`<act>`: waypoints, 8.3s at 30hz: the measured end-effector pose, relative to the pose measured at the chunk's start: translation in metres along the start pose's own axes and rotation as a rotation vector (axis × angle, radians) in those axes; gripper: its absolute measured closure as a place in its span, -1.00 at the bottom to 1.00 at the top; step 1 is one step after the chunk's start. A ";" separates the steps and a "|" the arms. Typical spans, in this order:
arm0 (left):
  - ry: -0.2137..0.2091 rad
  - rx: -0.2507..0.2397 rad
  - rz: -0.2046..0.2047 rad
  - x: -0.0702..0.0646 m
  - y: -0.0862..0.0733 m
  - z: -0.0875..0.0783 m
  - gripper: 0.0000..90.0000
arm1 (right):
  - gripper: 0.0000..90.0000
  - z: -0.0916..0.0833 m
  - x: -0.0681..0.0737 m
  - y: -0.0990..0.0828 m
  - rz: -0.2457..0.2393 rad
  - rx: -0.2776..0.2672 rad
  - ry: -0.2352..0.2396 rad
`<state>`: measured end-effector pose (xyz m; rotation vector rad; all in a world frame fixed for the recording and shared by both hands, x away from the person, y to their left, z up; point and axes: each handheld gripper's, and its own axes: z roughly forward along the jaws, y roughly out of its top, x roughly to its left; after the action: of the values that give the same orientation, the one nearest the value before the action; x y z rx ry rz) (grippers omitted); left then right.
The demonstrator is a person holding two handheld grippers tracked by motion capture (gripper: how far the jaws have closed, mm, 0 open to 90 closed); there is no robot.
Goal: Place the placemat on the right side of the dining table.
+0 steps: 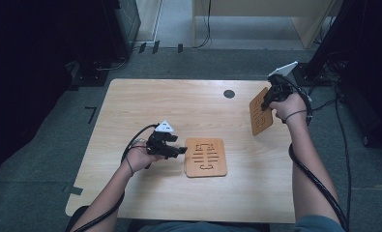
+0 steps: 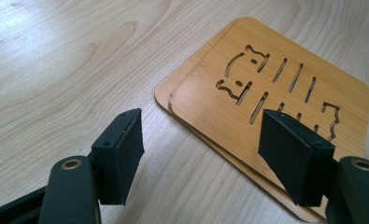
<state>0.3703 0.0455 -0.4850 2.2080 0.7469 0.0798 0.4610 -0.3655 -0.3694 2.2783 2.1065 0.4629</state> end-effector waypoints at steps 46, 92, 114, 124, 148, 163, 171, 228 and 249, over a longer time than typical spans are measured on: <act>-0.001 0.022 0.020 -0.004 -0.001 0.006 -0.33 | 0.80 0.006 -0.015 0.014 0.031 -0.005 -0.066; 0.002 0.014 0.038 -0.006 0.000 0.006 -0.33 | 0.48 0.035 -0.055 -0.003 0.104 -0.065 -0.032; 0.006 0.018 0.043 -0.005 0.000 0.006 -0.34 | 0.31 0.053 -0.065 -0.009 0.125 -0.100 0.006; 0.006 0.013 0.038 -0.005 0.000 0.006 -0.34 | 0.17 0.064 -0.069 -0.012 0.123 -0.106 0.010; 0.011 0.015 0.040 -0.006 -0.001 0.006 -0.34 | 0.06 0.082 -0.070 -0.015 0.122 -0.105 0.028; 0.010 0.014 0.044 -0.006 -0.001 0.007 -0.33 | 0.08 0.091 -0.073 -0.016 0.117 -0.104 0.009; 0.010 0.013 0.042 -0.005 -0.001 0.007 -0.34 | 0.06 0.091 -0.071 -0.016 0.112 -0.113 0.014; 0.014 0.033 0.030 -0.003 -0.003 0.009 -0.34 | -0.46 0.081 -0.031 -0.062 -0.115 -0.251 0.082; 0.018 0.033 0.027 -0.002 -0.004 0.008 -0.35 | -0.48 0.086 -0.011 -0.088 -0.181 -0.268 0.085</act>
<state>0.3696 0.0410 -0.4928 2.2514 0.7333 0.1011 0.3928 -0.3511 -0.4716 1.9371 2.1123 0.7922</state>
